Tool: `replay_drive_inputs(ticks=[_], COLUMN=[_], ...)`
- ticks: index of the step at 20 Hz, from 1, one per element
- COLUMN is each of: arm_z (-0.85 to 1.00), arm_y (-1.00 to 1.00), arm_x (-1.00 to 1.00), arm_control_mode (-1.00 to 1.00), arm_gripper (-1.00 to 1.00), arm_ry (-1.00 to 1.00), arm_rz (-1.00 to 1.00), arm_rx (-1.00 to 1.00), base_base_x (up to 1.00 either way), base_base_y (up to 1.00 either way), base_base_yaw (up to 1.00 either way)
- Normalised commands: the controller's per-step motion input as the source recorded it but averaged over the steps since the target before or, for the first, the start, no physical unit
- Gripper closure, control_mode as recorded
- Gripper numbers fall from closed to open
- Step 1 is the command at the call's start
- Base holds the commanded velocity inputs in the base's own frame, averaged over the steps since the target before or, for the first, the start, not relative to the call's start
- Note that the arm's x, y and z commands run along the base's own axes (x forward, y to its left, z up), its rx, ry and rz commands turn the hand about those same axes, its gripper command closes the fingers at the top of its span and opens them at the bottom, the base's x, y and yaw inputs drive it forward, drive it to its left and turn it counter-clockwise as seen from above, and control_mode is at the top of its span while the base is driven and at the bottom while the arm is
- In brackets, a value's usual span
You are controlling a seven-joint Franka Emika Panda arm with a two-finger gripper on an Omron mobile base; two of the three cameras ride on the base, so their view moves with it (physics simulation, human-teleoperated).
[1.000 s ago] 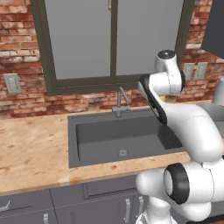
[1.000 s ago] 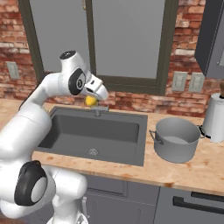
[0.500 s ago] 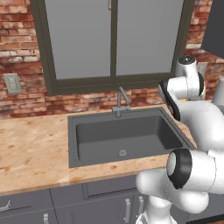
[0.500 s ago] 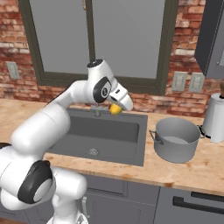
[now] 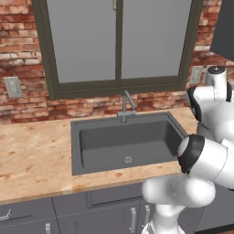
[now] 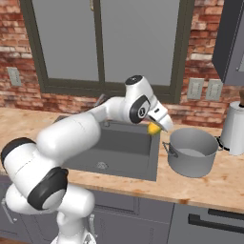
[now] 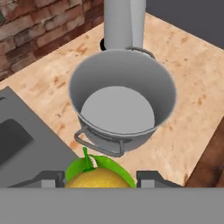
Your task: Dump the lemon from the pot into the sink. Then turn on the water and wash the lemon. Then turn off the water and put the lemon back in the pot.
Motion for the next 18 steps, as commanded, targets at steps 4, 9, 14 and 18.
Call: replay_drive_inputs(ticks=[4,9,14,18], arm_z=[-0.04,-0.14,-0.25,-0.34], arm_y=[-0.77,-0.56,-0.43,-0.28], arm_x=[0.03,0.06,0.05,0.02], arm_control_mode=[-1.0,-1.0,-1.0,-1.0], arm_gripper=[1.0,1.0,1.0,1.0], arm_ry=[0.0,0.0,0.01,0.02], arm_rz=[-0.06,-0.01,0.0,0.0], arm_rx=[0.01,0.05,0.1,0.1], base_base_x=[0.0,0.0,0.0,0.0], base_base_y=[0.0,0.0,0.0,0.0], base_base_yaw=[0.0,0.0,0.0,0.0])
